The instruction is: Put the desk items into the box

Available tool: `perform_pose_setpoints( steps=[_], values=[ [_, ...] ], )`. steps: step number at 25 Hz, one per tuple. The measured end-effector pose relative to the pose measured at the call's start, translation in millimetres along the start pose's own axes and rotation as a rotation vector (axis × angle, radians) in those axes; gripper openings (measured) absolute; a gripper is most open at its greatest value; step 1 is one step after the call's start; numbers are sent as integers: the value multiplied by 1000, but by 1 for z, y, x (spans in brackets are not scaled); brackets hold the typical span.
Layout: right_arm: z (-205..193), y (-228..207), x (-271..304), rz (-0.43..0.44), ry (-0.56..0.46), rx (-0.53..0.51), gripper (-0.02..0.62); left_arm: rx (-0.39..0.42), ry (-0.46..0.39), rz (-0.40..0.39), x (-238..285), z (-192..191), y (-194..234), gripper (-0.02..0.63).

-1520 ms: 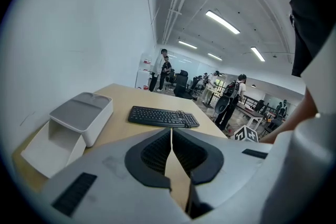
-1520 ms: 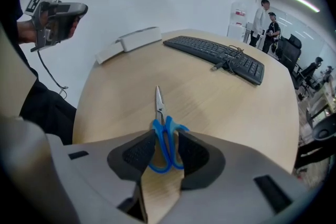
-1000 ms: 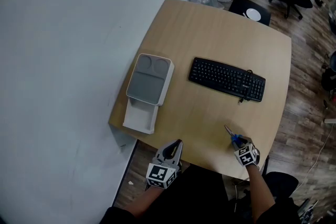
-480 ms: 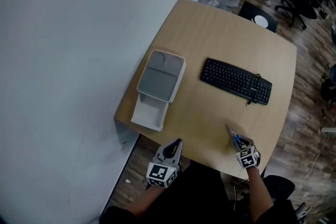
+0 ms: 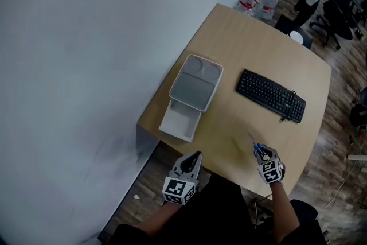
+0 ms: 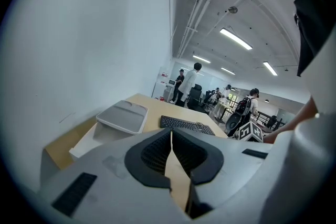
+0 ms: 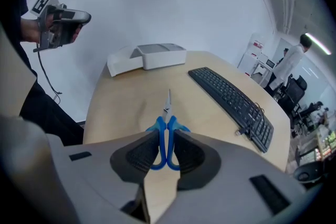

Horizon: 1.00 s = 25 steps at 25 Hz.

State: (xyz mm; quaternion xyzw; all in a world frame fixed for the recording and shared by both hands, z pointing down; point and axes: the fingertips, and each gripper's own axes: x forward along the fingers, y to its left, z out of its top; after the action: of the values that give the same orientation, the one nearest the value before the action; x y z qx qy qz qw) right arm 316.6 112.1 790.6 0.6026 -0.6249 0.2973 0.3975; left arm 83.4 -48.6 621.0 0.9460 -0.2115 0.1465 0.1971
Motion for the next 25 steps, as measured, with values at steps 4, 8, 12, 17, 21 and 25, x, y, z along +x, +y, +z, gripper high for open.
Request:
perform_pose_setpoints(
  steps=[4, 8, 12, 17, 21, 25],
  values=[
    [34, 10, 8, 12, -19, -47, 147, -14, -30, 35, -17, 7, 23, 20],
    [68, 26, 19, 33, -41, -94, 147, -30, -58, 77, -36, 13, 49, 20],
    [103, 44, 32, 61, -59, -148, 146, -38, -88, 107, -53, 18, 71, 20],
    [151, 70, 56, 108, -87, -218, 147, -57, -123, 164, -72, 22, 99, 20],
    [189, 94, 73, 155, -106, -277, 146, -84, -145, 226, -89, 23, 121, 20],
    [219, 124, 93, 207, -115, -335, 146, -89, -147, 277, -108, 22, 140, 20]
  ],
)
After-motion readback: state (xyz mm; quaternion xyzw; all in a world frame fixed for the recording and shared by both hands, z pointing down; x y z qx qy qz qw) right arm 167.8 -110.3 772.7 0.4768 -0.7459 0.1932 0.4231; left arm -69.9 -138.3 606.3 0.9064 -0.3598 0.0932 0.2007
